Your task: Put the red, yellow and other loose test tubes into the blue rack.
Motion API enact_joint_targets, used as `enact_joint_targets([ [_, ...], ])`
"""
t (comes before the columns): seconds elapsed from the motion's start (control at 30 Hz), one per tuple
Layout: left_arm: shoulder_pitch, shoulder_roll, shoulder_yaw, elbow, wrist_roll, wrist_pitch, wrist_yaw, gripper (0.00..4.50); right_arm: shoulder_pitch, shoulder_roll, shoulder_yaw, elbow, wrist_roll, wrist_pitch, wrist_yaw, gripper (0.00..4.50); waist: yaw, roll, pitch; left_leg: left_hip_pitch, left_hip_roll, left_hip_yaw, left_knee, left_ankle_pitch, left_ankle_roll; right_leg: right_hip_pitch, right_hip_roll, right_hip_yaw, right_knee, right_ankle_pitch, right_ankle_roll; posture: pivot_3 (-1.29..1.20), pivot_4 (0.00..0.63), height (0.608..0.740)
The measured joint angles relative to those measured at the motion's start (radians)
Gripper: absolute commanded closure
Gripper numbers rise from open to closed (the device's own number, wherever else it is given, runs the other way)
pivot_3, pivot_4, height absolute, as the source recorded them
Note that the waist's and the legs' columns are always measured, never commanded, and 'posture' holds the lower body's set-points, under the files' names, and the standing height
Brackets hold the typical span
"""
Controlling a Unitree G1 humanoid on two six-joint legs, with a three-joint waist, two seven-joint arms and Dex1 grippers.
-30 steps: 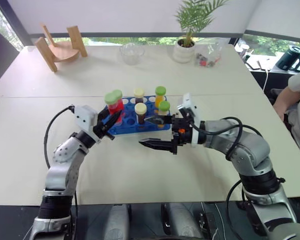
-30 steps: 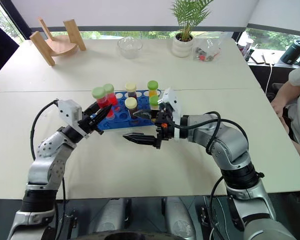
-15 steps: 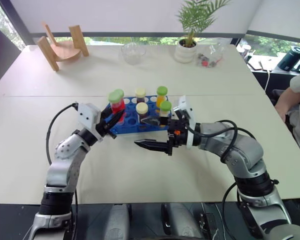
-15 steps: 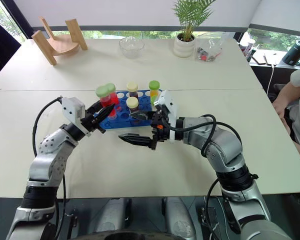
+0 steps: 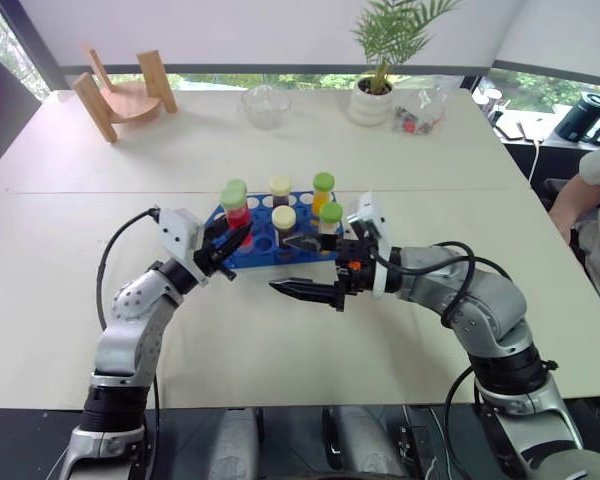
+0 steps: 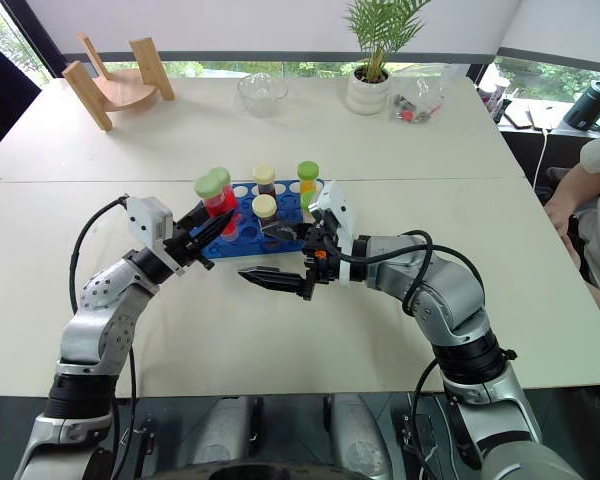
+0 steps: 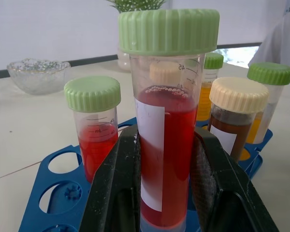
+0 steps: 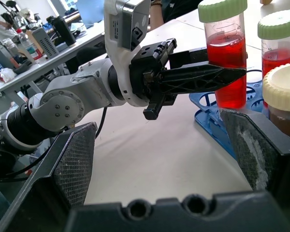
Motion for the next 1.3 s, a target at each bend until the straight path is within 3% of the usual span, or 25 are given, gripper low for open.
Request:
enact_joint_targets([
  [0.7,-0.001,-0.003,-0.005,0.009,0.031,-0.032,0.034,3.7,0.0,0.024,0.0,0.007,0.0,-0.007,-0.013,0.0,-0.002,0.0,0.0,0.0,0.0,0.0,0.0,0.0,0.0,0.0,0.0,0.0,0.0,0.0,0.0,0.0,0.15,0.74],
  [1.0,0.014,-0.009,0.044,-0.112,-0.062,0.159,0.111,3.7,0.006,0.04,0.001,0.007,-0.002,-0.009,-0.019,0.0,-0.002,0.0,0.0,-0.003,0.0,-0.001,0.0,0.0,0.0,-0.003,0.0,0.0,0.0,0.001,0.001,0.0,0.15,0.74],
  [1.3,0.02,-0.046,0.051,-0.141,-0.076,0.198,0.16,3.7,0.011,0.061,0.004,0.01,-0.007,-0.016,-0.02,0.0,0.0,0.0,0.0,-0.003,0.0,0.0,0.0,0.0,0.0,-0.003,0.0,0.0,-0.001,0.001,0.001,0.0,0.15,0.74],
])
